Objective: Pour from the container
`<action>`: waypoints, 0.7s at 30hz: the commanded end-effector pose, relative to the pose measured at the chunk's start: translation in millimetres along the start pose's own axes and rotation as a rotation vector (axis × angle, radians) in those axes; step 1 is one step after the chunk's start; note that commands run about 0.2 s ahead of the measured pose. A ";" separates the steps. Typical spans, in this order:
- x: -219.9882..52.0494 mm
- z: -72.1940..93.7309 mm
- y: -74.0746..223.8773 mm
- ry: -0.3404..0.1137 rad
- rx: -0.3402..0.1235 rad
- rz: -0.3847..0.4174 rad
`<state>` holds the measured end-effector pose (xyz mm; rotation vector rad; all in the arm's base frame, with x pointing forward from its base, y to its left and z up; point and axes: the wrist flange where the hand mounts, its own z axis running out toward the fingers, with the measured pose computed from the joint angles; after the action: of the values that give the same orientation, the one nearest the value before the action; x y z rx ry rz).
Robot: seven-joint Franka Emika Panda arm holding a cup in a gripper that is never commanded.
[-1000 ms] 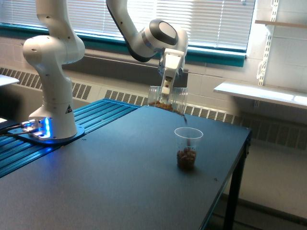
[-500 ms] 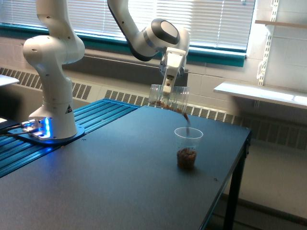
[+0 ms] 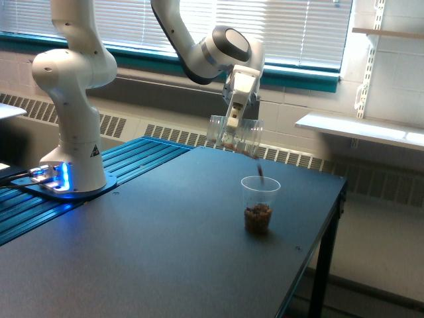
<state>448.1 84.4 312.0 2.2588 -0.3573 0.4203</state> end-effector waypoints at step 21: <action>10.1 -8.9 -10.6 -0.008 -0.042 -0.068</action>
<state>457.7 92.2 315.2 2.2246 -0.3165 0.3850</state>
